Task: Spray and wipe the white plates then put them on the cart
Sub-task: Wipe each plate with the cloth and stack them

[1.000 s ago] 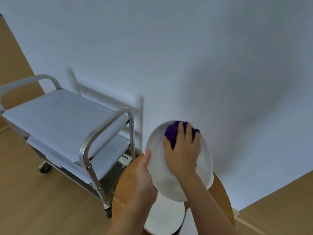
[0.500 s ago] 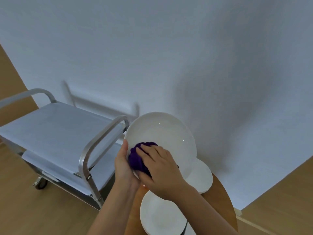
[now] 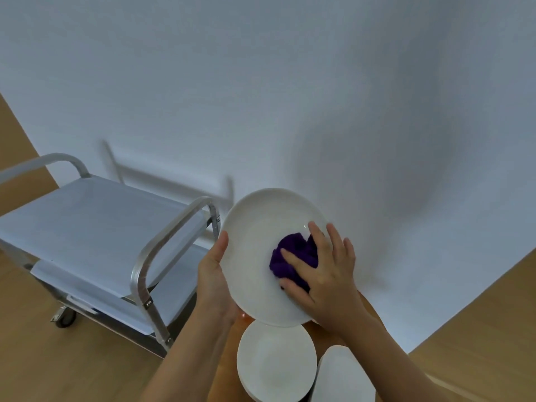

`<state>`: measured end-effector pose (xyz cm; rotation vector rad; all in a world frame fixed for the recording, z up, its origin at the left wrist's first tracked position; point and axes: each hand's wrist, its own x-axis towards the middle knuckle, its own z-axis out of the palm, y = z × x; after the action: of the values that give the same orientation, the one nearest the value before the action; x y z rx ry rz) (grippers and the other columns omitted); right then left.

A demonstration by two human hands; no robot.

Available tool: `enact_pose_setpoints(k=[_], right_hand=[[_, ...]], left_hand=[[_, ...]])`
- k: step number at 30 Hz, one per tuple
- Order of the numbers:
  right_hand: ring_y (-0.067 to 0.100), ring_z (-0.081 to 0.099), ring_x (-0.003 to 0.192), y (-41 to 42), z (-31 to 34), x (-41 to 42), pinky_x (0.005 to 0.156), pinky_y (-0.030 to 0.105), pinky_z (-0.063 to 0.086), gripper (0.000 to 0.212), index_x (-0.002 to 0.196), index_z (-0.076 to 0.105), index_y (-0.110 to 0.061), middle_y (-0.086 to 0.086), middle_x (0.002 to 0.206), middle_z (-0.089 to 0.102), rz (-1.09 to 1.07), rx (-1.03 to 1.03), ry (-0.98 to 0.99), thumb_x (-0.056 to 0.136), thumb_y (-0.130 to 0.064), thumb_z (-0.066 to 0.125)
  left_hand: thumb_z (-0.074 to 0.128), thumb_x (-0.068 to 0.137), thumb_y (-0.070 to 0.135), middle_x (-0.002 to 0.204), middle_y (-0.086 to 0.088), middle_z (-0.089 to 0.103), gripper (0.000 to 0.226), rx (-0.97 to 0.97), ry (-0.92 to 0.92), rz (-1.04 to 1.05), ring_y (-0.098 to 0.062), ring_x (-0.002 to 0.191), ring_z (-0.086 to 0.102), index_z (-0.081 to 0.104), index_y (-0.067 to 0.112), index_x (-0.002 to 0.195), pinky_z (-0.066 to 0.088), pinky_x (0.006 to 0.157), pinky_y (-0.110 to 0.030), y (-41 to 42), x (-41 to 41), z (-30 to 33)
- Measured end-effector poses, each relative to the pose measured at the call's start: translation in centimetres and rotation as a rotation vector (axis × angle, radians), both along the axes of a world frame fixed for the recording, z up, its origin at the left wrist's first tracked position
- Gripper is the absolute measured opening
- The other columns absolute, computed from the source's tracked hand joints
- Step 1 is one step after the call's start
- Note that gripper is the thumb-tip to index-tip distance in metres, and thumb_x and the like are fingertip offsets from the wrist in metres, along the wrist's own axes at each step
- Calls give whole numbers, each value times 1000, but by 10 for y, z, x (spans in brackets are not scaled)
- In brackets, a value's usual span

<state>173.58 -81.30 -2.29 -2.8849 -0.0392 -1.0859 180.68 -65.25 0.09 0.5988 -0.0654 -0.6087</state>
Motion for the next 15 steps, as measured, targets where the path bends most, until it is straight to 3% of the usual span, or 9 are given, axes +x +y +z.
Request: enact_pose_setpoints(k=[5, 8, 11, 13, 15], right_hand=[[44, 56, 113, -6, 13, 12, 89, 54, 47, 45, 113, 68, -8, 21, 121, 61, -171, 167, -44, 87, -39, 47], [44, 54, 116, 3, 26, 25, 89, 52, 47, 43, 119, 65, -10, 21, 123, 60, -256, 251, -35, 89, -37, 49], [40, 42, 129, 14, 36, 36, 100, 49, 39, 43, 130, 57, -16, 17, 136, 51, -246, 329, 31, 92, -37, 50], [31, 29, 138, 25, 39, 38, 110, 42, 26, 46, 139, 46, -22, 11, 146, 40, -188, 348, 114, 97, -40, 43], [26, 30, 138, 41, 41, 35, 113, 37, 22, 46, 138, 47, -19, 7, 145, 42, -87, 323, 130, 97, -39, 39]], left_hand=[[52, 80, 44, 100, -13, 73, 44, 140, -4, -33, -27, 87, 72, 77, 12, 97, 58, 63, -34, -12, -13, -4], [55, 75, 51, 110, -12, 71, 53, 238, -5, -42, -29, 103, 67, 73, 15, 110, 51, 87, -42, -23, -24, -9], [56, 76, 54, 118, -12, 68, 59, 239, -26, -43, -31, 113, 62, 66, 18, 121, 41, 105, -49, -31, -28, -7], [53, 82, 54, 120, -13, 67, 53, 204, -55, -23, -32, 114, 61, 66, 21, 122, 41, 103, -51, -34, -25, -5], [51, 89, 49, 118, -12, 68, 46, 156, 0, 28, -31, 112, 63, 67, 20, 120, 46, 98, -50, -34, -19, -3]])
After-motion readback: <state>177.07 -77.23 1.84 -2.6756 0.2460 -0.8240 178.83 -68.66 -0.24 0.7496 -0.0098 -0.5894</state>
